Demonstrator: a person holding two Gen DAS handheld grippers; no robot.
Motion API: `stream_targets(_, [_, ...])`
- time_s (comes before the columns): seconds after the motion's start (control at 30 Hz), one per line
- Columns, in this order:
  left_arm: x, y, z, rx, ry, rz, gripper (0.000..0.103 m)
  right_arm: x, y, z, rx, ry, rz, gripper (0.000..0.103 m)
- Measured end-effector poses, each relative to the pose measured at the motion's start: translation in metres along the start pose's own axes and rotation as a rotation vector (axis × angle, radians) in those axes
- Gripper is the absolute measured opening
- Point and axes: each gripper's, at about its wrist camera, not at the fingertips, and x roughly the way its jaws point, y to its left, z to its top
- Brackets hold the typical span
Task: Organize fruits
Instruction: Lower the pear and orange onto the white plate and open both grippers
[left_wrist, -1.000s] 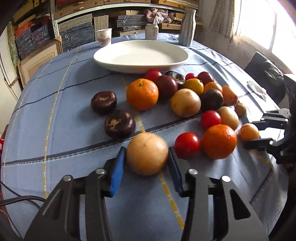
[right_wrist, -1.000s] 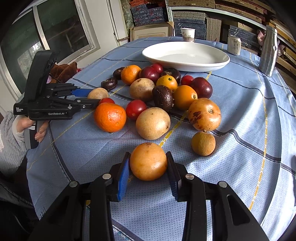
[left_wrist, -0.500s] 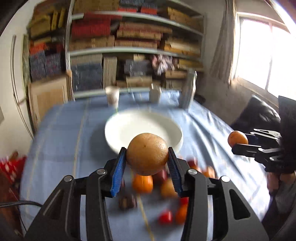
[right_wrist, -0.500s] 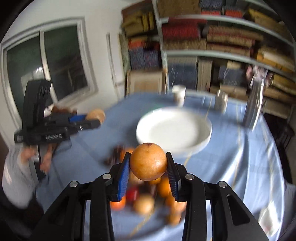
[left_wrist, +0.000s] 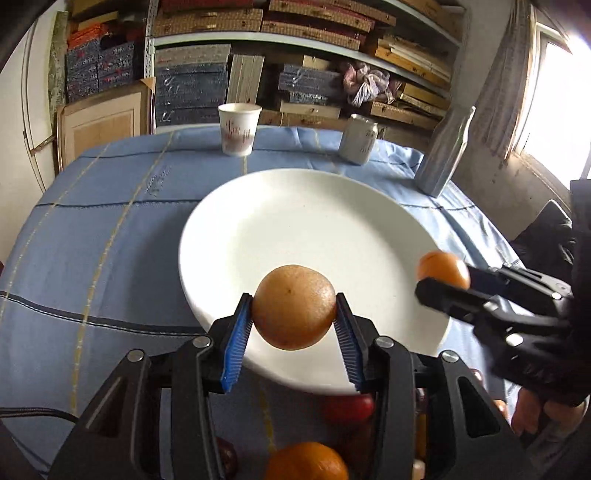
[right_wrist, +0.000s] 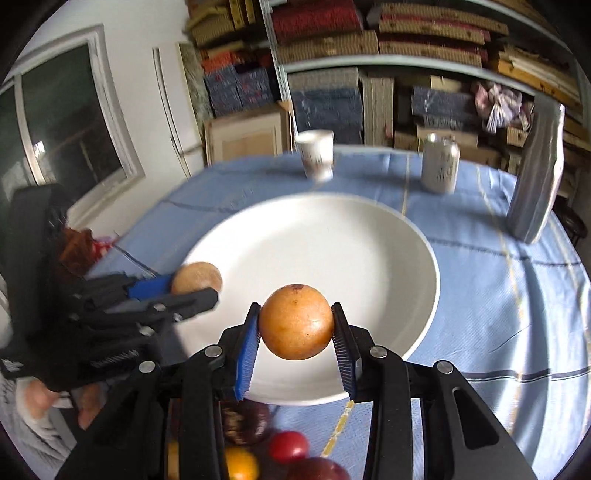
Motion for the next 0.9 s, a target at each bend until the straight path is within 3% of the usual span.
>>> stream_targets(0.17, [0.011, -0.003, -0.001, 0.021, 0.011, 0.007, 0.044, 0.006, 0.004, -0.002, -0.021, 0.009, -0.005, 0.039])
stream_targets(0.27, [0.012, -0.004, -0.004, 0.029, 0.008, 0.009, 0.052, 0.007, 0.008, -0.004, -0.025, 0.017, 0.006, 0.041])
stream_targets(0.37, [0.007, -0.005, -0.002, 0.028, -0.012, 0.018, 0.067, 0.005, 0.009, -0.005, -0.032, 0.013, -0.002, 0.049])
stream_targets(0.57, [-0.008, -0.004, -0.004, 0.027, -0.041, 0.021, 0.07, -0.008, 0.006, -0.004, -0.012, -0.023, 0.003, 0.05])
stream_targets(0.67, [-0.02, -0.001, -0.005, 0.022, -0.068, 0.037, 0.077, -0.023, 0.005, -0.004, -0.005, -0.066, 0.01, 0.061])
stream_targets(0.73, [-0.032, 0.004, -0.007, 0.007, -0.1, 0.05, 0.087, -0.036, 0.005, -0.004, -0.004, -0.106, 0.006, 0.066])
stream_targets(0.9, [-0.057, 0.009, -0.013, -0.012, -0.137, 0.05, 0.09, -0.062, 0.005, -0.008, 0.002, -0.177, -0.006, 0.076])
